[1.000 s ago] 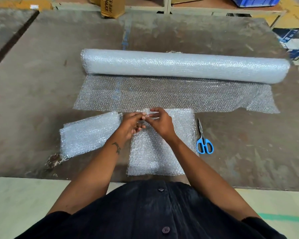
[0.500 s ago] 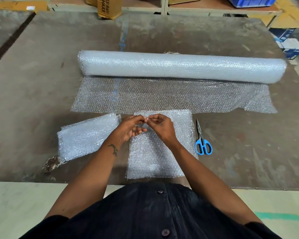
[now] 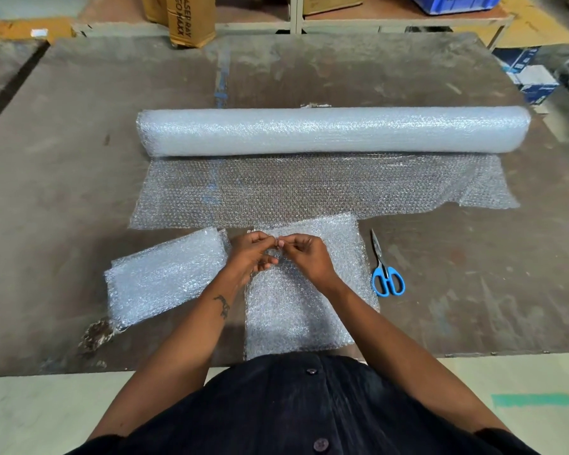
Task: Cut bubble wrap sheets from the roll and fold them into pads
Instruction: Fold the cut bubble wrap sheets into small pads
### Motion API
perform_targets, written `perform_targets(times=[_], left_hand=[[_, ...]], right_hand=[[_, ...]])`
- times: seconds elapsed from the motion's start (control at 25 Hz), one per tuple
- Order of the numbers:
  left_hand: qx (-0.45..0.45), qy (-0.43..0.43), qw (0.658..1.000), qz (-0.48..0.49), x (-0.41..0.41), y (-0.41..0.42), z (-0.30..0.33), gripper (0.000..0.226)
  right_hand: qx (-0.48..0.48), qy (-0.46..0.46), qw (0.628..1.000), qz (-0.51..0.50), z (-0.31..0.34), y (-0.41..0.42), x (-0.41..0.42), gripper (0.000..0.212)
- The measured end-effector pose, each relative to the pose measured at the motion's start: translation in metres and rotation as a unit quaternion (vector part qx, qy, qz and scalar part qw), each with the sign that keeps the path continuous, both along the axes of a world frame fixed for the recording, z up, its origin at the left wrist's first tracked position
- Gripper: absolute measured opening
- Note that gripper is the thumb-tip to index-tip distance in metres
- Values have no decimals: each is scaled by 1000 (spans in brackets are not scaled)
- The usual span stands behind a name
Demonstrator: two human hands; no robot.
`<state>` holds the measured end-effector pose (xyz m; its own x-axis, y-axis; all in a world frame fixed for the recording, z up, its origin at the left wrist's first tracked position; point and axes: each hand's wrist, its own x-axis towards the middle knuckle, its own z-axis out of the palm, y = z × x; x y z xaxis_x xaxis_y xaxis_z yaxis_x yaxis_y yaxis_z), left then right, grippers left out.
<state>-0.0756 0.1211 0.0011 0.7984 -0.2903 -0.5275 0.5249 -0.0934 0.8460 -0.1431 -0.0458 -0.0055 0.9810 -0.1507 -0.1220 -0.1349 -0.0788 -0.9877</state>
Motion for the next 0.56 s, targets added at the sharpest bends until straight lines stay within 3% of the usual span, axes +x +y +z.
perform_targets(times=[0.2, 0.28, 0.44, 0.56], left_hand=[[13, -32, 999, 8, 1, 2, -3, 13], [38, -78, 996, 32, 5, 4, -5, 15], [59, -123, 990, 36, 10, 7, -8, 22], [31, -107, 993, 29, 11, 5, -5, 18]], right_hand=[[21, 31, 998, -40, -4, 3, 5, 12], [17, 26, 999, -37, -4, 4, 6, 20], [-106, -8, 994, 4, -1, 8, 7, 50], [-164, -25, 986, 19, 1, 16, 10, 54]])
